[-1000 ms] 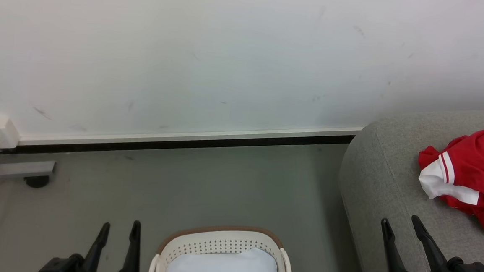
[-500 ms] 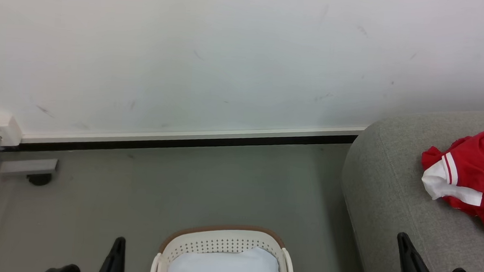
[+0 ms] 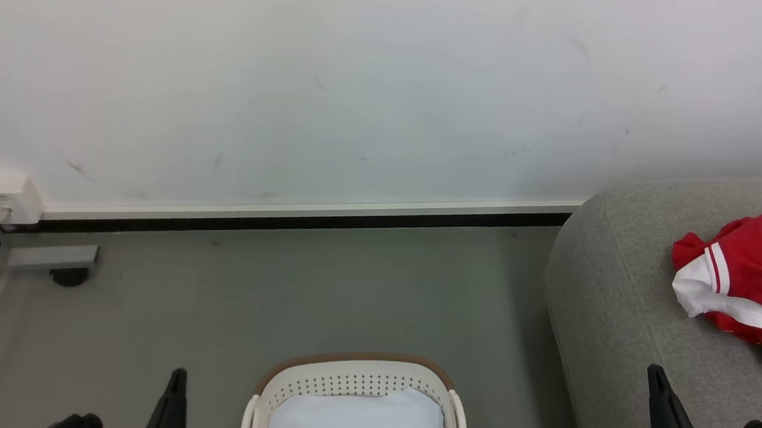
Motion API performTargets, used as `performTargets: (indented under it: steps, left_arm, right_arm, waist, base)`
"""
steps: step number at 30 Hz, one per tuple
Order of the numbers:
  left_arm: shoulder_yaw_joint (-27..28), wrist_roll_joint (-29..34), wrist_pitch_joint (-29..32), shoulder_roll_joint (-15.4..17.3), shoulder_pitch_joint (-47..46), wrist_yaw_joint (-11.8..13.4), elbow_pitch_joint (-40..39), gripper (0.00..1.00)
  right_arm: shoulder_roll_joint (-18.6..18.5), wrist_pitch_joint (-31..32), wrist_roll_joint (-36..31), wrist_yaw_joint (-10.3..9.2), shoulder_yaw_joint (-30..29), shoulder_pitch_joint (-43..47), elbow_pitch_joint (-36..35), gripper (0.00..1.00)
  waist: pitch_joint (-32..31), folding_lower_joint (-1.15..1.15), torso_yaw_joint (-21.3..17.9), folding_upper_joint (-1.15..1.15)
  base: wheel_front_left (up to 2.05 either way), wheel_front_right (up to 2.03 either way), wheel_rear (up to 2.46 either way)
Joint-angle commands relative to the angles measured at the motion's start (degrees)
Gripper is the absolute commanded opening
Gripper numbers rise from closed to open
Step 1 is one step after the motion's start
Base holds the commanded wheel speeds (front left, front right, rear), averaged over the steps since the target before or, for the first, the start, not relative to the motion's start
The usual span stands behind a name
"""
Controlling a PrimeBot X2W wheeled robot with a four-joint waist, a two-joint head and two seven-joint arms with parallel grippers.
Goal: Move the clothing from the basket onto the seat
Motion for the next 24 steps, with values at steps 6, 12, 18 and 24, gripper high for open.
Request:
performTargets:
  steps: [6,12,18,24]
  left_arm:
    - [0.84,-6.91,1.71,0.31,-1.96,-0.29,-1.15,0.0]
    - [1.31,-11.61,3.02,0.35,-2.4,-0.37,-1.26,0.0]
    - [1.75,-15.99,4.24,0.38,-2.81,-0.45,-1.35,0.0]
    - [2.14,-20.02,5.42,0.41,-3.15,-0.48,-1.43,0.0]
  right_arm:
    - [0.19,1.67,6.34,-0.02,-1.68,-1.77,-1.02,0.0]
    - [0.51,2.94,10.66,-0.02,-2.7,-1.95,-1.09,0.0]
    - [0.81,4.13,14.71,-0.03,-3.65,-2.15,-1.15,0.0]
    - [1.06,5.25,18.52,-0.04,-4.59,-2.36,-1.21,0.0]
  waist:
    - [0.1,0.0,0.39,0.0]
    - [0.2,0.0,0.74,0.0]
    - [0.29,0.0,1.08,0.0]
    - [0.38,0.0,1.43,0.0]
  base:
    - [0.0,0.0,0.0]
    - [0.0,0.0,0.0]
    - [0.0,0.0,0.0]
    - [0.0,0.0,0.0]
